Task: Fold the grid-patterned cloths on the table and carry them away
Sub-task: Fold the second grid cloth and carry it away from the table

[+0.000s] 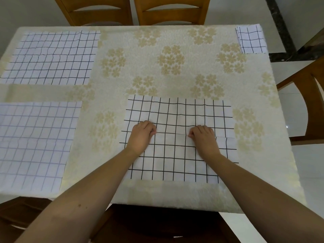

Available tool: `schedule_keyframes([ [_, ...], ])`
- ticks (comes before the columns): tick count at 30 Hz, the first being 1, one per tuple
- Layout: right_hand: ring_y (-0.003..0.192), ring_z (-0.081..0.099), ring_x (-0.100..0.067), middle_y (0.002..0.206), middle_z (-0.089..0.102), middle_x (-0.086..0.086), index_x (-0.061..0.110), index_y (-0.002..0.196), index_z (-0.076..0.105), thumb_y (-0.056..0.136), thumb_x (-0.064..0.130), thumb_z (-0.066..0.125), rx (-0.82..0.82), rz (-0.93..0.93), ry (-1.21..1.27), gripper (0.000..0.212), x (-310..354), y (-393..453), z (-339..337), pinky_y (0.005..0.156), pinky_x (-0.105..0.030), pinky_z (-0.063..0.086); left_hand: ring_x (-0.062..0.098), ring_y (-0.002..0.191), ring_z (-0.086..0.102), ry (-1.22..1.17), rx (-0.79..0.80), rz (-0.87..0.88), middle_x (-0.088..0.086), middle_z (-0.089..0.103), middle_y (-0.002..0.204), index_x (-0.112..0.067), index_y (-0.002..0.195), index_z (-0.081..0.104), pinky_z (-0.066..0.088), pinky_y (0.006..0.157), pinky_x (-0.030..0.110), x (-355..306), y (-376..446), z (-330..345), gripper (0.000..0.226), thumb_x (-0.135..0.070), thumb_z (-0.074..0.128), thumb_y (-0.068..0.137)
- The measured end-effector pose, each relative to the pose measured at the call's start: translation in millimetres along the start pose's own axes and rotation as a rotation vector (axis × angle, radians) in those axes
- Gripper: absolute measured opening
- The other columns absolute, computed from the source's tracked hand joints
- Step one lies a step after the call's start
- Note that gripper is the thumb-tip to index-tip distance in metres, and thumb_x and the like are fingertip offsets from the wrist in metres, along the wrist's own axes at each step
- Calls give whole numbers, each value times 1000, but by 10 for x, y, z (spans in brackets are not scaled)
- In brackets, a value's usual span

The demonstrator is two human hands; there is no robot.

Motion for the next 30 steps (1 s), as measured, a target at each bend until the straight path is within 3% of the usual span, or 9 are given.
schedule_keyframes([
  [6,78,59,-24,81,65,0,13,90,65,85,15,72,-42,-93,-8,9,-11,-39,-84,80,-33,39,20,65,58,27,16,33,-2,64,74,-12,85,62,49,79,42,-56,23,-98,9,-15,62,93],
  [9,86,61,-23,91,67,-1,13,102,68,77,21,79,-46,-109,1,28,-48,-67,-85,85,-30,33,21,70,61,28,-6,68,-3,67,79,-14,90,67,43,81,34,-69,31,-115,8,-17,60,93],
  [12,83,61,-24,86,67,1,16,90,71,75,21,82,-55,-127,-22,19,-96,-94,-94,82,-30,32,20,76,62,53,1,115,-3,69,83,-16,97,71,37,80,29,-68,30,-126,22,-26,51,95],
  [16,75,59,-23,77,64,1,15,79,68,76,19,81,-64,-125,-21,14,-109,-123,-130,74,-33,41,20,79,60,113,13,190,-4,68,84,-18,98,73,34,81,28,-13,-39,-110,17,-26,72,83],
  [20,74,59,-22,77,64,0,13,79,66,77,17,80,-64,-123,26,14,-102,-158,-167,74,-28,37,23,81,59,109,56,187,-3,63,85,-19,89,73,40,82,35,23,-154,-113,15,-25,80,77],
  [22,73,59,-22,75,64,1,13,79,65,77,17,79,-46,-123,32,14,-95,-183,-183,73,-27,36,22,81,59,91,47,184,-3,63,87,-19,86,72,43,82,36,12,-195,-129,9,-27,71,84],
  [25,78,62,-23,80,68,1,14,90,68,79,22,78,7,-78,21,16,-112,-211,-187,74,-29,41,19,82,62,74,34,191,-5,65,87,-18,87,71,39,81,30,-31,-214,-160,25,-34,52,91],
  [28,88,65,-25,94,72,0,15,105,71,79,28,78,46,-44,-6,30,-148,-231,-178,83,-36,47,18,83,64,62,-5,193,-4,69,87,-14,88,72,36,85,25,-94,-240,-240,27,-32,51,92],
  [30,86,66,-25,91,73,1,16,96,74,78,27,79,31,-71,-22,21,-132,-228,-193,81,-37,47,18,82,65,65,-17,186,-4,70,87,-14,89,72,34,86,23,-118,-253,-288,26,-30,52,92],
])
Point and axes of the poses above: each hand's wrist, its own y-axis towards the middle knuckle, its own z-axis out of the palm, x = y × z, the point moved 4 cm from there along y, towards the middle knuckle
